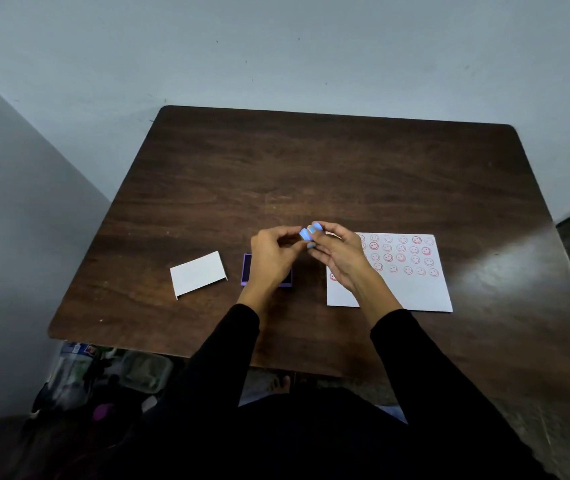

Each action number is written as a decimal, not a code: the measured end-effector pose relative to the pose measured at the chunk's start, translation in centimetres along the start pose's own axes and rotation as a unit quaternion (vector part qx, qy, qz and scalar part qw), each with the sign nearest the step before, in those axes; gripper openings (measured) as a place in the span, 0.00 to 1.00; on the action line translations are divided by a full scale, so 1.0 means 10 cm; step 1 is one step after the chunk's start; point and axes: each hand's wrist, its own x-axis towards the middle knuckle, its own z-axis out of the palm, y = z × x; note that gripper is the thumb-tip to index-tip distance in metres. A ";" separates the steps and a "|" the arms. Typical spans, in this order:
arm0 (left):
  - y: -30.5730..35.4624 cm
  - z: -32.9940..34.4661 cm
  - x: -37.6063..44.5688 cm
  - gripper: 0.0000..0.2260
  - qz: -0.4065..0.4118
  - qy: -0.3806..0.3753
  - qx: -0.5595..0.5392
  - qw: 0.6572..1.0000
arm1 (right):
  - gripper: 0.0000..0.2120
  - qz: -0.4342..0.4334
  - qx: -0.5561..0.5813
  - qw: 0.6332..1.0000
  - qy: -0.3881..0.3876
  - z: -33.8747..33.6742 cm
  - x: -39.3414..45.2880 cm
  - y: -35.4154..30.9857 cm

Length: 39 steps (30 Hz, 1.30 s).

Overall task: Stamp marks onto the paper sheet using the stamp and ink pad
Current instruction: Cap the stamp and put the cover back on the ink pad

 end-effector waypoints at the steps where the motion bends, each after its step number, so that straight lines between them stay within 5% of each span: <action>1: 0.00 0.00 0.00 0.13 -0.002 0.000 -0.001 1.000 | 0.10 0.005 0.005 1.000 -0.003 0.00 0.00 0.00; 11: -0.06 0.01 -0.05 0.13 0.000 -0.008 0.007 1.000 | 0.08 0.027 -0.016 0.999 0.003 -0.02 0.01 0.03; 15: -0.12 -0.03 0.00 0.17 -0.030 -0.044 0.034 0.998 | 0.09 -0.009 -0.110 0.994 0.018 0.00 0.03 0.06; 18: -0.16 -0.08 0.06 0.24 -0.072 -0.064 0.043 0.994 | 0.10 -0.093 -0.287 0.952 0.050 -0.07 0.04 0.05; 22: -0.22 -0.15 0.10 0.19 -0.097 -0.027 0.021 0.995 | 0.11 -0.135 -0.457 0.879 0.025 -0.15 0.03 0.06; 27: -0.28 -0.15 0.05 0.16 -0.105 -0.013 0.031 0.994 | 0.10 -0.139 -0.564 0.814 0.001 -0.13 0.01 0.14; 34: -0.32 -0.21 -0.01 0.16 -0.109 0.007 0.004 0.994 | 0.19 -0.127 -0.551 0.825 -0.005 -0.14 -0.05 0.12; 39: -0.37 -0.44 -0.09 0.15 -0.124 0.103 -0.033 0.986 | 0.26 -0.181 -0.506 0.843 0.019 0.07 -0.09 -0.05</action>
